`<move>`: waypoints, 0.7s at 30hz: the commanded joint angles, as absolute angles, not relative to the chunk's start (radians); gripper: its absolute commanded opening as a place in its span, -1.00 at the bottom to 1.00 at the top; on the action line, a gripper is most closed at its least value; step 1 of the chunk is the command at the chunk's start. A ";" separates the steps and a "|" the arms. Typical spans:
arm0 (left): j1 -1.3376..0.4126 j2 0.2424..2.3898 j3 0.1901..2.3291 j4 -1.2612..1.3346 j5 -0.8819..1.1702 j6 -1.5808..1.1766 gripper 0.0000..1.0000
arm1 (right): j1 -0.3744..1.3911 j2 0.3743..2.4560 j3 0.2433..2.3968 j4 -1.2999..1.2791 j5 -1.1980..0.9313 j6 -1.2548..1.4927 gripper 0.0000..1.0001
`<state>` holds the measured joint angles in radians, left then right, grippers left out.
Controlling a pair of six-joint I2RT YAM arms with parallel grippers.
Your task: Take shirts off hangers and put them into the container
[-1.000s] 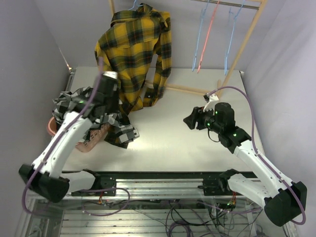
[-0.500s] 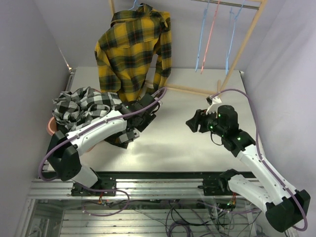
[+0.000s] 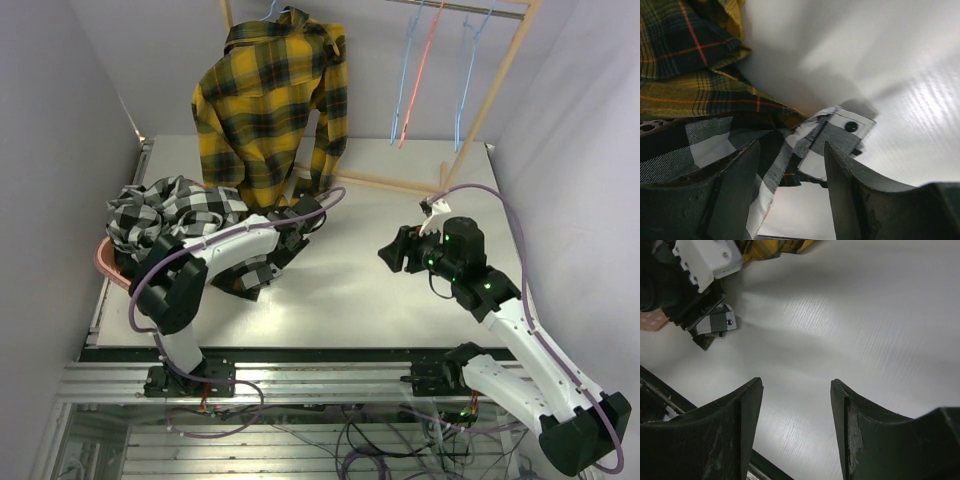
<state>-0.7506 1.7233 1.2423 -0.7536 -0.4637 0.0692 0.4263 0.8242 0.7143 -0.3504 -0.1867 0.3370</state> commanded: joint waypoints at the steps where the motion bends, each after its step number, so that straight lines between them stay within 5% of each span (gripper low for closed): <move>1: -0.730 1.754 1.258 -0.775 -0.598 0.028 0.29 | 0.425 0.807 0.702 -0.356 -0.187 0.336 0.14; 8: -0.688 1.771 1.239 -0.772 -0.604 0.000 0.12 | 0.425 0.811 0.703 -0.352 -0.188 0.336 0.14; 12: -0.672 1.792 1.239 -0.785 -0.571 -0.011 -0.52 | 0.425 0.813 0.711 -0.357 -0.181 0.331 0.14; 21: -0.668 1.796 1.231 -0.798 -0.496 -0.026 -0.49 | 0.425 0.812 0.706 -0.351 -0.182 0.339 0.14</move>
<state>-0.6712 1.7954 1.2419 -0.7784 -0.5415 -0.0090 0.4263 0.8177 0.7071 -0.3534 -0.1871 0.3370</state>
